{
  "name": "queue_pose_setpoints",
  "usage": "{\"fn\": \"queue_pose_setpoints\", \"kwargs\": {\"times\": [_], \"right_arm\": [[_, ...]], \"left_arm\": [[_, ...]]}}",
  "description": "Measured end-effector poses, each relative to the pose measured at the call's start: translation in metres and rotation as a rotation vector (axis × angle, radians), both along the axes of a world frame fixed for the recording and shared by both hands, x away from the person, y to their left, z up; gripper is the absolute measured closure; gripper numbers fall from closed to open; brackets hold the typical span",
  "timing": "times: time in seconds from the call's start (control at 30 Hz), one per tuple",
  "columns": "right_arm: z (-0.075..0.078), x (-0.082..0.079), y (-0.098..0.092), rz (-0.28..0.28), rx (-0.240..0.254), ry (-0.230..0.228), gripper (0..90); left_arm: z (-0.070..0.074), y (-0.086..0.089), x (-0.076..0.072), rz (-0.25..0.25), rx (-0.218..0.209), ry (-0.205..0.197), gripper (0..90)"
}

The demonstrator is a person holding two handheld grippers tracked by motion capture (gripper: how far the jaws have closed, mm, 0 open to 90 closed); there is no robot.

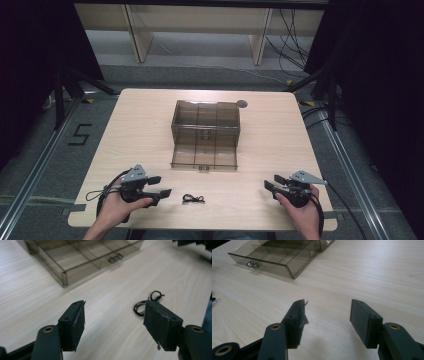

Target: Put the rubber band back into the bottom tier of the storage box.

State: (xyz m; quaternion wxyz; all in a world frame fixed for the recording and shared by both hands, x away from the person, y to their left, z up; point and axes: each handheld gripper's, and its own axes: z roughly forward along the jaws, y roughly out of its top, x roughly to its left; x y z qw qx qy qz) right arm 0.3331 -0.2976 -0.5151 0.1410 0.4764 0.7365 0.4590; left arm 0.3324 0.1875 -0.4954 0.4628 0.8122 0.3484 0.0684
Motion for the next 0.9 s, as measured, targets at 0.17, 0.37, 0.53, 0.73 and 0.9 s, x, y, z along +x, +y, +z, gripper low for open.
{"fn": "queue_pose_setpoints", "kwargs": {"times": [0.17, 0.37, 0.53, 0.73, 0.9], "right_arm": [[-0.001, 0.0, 0.0, -0.013, -0.001, -0.017, 46.8], [-0.001, 0.0, 0.001, -0.002, 0.012, -0.016, 46.8], [-0.001, 0.0, 0.001, -0.002, 0.014, -0.015, 46.8], [-0.001, 0.001, 0.001, -0.001, 0.012, -0.016, 46.8], [-0.001, 0.001, 0.001, -0.002, 0.006, -0.026, 46.8]], "left_arm": [[0.007, -0.013, 0.0, -0.08, 0.087, 0.007, 32.3], [0.015, -0.031, 0.005, -0.192, 0.244, 0.036, 32.8], [0.018, -0.036, 0.009, -0.285, 0.36, 0.044, 33.5], [0.02, -0.047, 0.008, -0.349, 0.414, 0.044, 36.8], [0.019, -0.058, 0.01, -0.378, 0.414, 0.085, 39.2]]}}
